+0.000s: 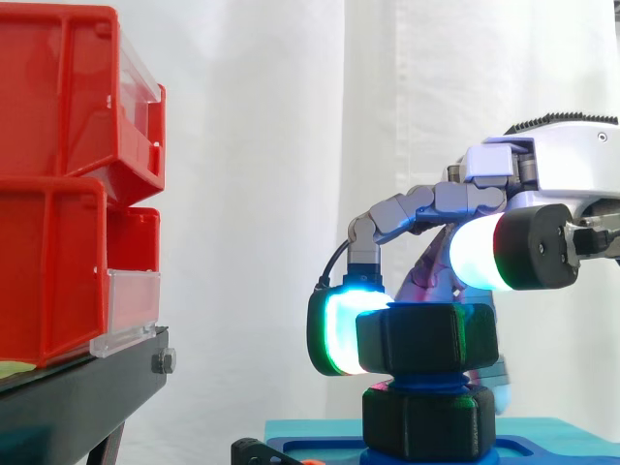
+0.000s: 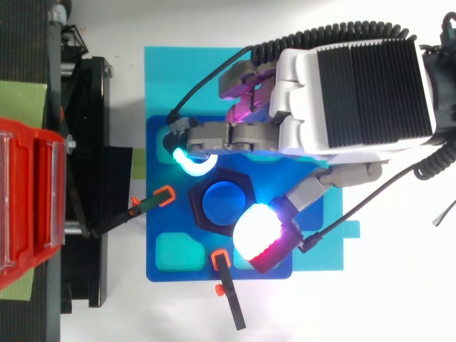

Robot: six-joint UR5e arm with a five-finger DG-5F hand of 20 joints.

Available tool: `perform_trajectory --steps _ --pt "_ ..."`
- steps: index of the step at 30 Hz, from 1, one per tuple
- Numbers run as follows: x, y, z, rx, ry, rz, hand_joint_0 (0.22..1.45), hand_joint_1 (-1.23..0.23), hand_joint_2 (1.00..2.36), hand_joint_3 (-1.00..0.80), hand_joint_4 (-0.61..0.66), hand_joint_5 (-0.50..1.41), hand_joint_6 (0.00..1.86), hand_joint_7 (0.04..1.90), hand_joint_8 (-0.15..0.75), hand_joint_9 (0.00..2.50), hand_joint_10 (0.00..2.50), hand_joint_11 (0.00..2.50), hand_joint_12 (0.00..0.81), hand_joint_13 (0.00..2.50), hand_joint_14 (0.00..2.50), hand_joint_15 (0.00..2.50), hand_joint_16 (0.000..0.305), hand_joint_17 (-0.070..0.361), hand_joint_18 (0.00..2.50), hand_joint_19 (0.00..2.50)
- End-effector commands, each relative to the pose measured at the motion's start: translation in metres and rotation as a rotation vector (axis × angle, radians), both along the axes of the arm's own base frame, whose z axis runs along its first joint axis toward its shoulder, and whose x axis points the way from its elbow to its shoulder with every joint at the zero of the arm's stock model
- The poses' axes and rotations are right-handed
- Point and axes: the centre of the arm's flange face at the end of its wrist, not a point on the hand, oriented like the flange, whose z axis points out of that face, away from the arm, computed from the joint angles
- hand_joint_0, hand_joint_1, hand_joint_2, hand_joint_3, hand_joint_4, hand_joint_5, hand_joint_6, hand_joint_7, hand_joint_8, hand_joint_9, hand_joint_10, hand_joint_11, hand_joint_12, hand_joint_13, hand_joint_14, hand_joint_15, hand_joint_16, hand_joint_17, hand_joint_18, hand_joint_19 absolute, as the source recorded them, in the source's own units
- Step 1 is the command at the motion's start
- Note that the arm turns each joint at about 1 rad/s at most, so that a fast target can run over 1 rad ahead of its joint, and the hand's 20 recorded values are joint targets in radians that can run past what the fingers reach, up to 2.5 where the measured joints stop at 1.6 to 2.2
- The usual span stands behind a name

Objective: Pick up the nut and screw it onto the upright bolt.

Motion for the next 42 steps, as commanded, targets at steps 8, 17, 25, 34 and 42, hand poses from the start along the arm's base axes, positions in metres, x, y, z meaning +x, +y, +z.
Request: perform_trajectory --steps 8,17,25,34,42 --pt "0.004 -0.009 0.023 -0.006 0.002 0.025 0.54 -0.30 1.00 -0.50 0.01 0.05 0.72 0.98 0.259 1.79 0.01 0.30 0.130 1.44 0.01 0.21 0.008 0.019 1.19 0.41" --pt "0.006 -0.015 0.039 -0.029 0.019 0.015 0.54 -0.31 1.00 -0.50 0.00 0.05 0.73 0.95 0.250 1.85 0.01 0.35 0.138 1.54 0.01 0.26 0.009 0.020 1.27 0.46" --pt "0.008 -0.029 0.070 -0.069 0.011 0.021 0.54 -0.29 1.00 -0.50 0.00 0.05 0.69 1.03 0.243 1.80 0.01 0.33 0.132 1.36 0.01 0.19 0.012 0.026 1.10 0.38" --pt "0.011 -0.036 0.091 -0.085 -0.002 0.020 0.52 -0.26 1.00 -0.50 0.26 -0.03 0.50 0.99 0.201 1.18 0.00 0.00 0.182 0.61 0.00 0.00 0.018 0.041 0.31 0.00" --pt "0.002 -0.021 0.039 -0.083 0.042 0.022 0.50 -0.25 1.00 -0.50 0.22 -0.12 0.50 0.66 0.165 0.51 0.00 0.00 0.264 0.15 0.00 0.00 0.030 0.067 0.00 0.00"
